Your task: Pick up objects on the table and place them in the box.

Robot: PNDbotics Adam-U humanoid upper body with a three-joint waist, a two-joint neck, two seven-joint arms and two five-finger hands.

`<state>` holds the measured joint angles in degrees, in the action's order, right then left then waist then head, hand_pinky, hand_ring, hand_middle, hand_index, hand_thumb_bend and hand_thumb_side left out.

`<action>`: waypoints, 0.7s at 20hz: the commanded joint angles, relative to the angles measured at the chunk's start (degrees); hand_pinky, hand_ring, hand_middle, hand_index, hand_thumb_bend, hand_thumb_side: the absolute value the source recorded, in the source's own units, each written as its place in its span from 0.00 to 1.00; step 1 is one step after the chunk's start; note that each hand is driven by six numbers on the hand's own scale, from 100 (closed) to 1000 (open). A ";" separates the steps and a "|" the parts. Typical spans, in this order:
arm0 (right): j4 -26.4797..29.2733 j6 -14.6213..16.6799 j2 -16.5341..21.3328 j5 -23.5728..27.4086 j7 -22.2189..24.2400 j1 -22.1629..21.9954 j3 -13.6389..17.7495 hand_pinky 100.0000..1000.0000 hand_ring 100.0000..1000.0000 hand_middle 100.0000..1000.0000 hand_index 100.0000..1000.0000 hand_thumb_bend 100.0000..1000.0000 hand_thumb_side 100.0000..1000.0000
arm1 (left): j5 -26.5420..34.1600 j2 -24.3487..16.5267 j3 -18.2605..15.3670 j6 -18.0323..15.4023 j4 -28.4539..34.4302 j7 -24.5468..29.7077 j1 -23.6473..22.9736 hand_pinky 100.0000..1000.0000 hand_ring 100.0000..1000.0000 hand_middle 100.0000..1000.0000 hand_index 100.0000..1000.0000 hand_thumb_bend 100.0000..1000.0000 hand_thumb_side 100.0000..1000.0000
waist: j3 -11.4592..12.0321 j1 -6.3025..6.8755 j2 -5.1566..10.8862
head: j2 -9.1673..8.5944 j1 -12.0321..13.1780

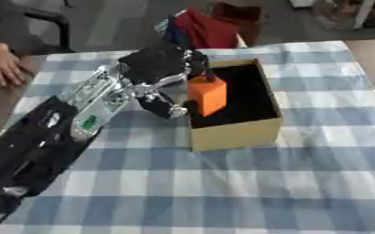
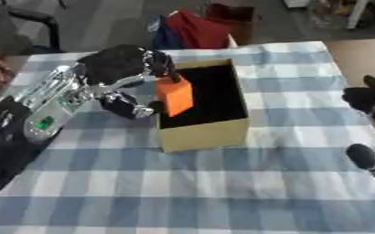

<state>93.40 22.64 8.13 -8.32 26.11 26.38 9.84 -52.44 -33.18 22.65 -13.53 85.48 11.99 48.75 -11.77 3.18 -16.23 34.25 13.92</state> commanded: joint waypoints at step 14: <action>1.59 -0.45 0.01 0.47 -0.36 0.26 -0.08 0.89 0.84 0.79 1.00 0.62 0.60 | -2.45 -0.50 -3.19 2.82 4.72 -9.76 1.80 0.70 0.70 0.72 0.83 0.46 0.25 | 0.53 -0.63 1.10 | -0.52 0.31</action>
<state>93.87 22.34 7.76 -8.12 25.92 26.15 9.53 -56.12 -31.50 20.90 -11.13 87.83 3.04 49.79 -11.25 2.90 -16.23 34.17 14.18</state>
